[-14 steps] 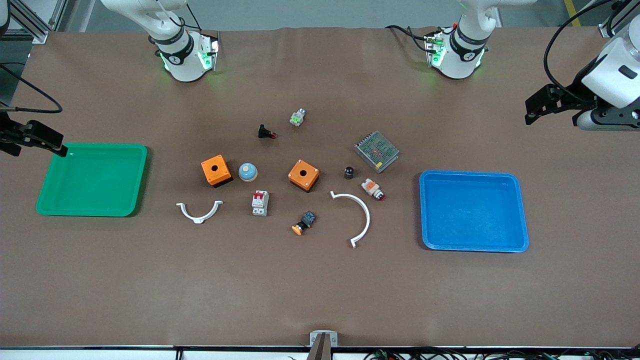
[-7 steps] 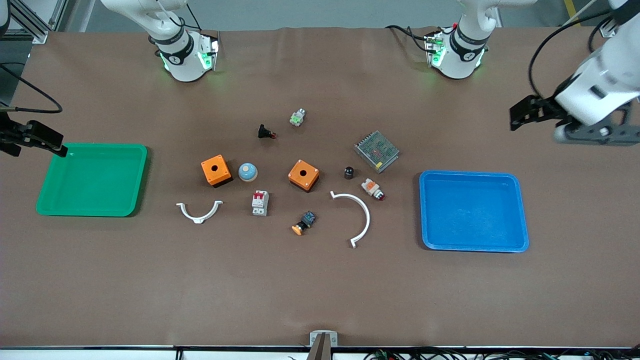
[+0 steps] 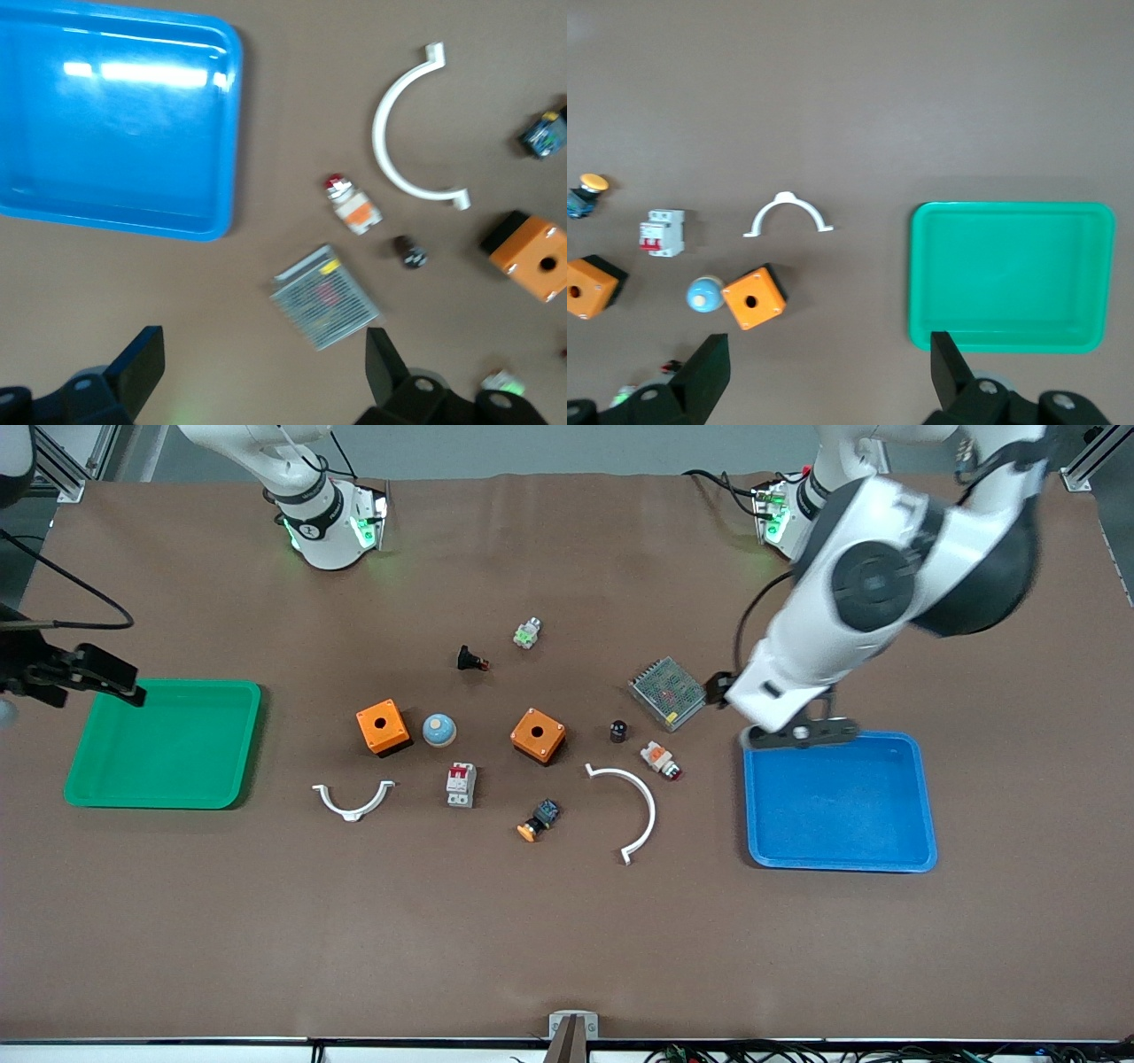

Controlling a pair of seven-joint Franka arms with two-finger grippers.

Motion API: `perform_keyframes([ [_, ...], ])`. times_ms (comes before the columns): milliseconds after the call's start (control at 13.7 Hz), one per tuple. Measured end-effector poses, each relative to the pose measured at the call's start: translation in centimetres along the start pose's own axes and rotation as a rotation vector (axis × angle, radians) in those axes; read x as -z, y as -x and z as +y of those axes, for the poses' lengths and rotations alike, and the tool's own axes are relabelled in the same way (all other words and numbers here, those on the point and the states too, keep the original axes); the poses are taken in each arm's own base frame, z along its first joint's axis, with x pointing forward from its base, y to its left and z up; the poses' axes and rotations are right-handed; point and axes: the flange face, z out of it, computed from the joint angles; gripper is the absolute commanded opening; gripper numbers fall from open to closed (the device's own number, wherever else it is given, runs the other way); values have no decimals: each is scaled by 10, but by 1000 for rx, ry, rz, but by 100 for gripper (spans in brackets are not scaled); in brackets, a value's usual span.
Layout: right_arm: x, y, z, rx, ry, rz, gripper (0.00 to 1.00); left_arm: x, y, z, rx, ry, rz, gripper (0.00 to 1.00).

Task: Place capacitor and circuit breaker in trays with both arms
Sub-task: 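Lower the left gripper onto the capacitor while the right gripper reaches the breaker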

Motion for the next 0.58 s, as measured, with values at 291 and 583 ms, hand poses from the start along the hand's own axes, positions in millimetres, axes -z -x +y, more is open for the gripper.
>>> perform_keyframes([
  [291,-40,-11,-56,36,0,-67,100,-79,13,77,117,26,56,96],
  [583,-107,-13,-159,68,-40,-97,100,-155,34,111,178,46,102,92],
])
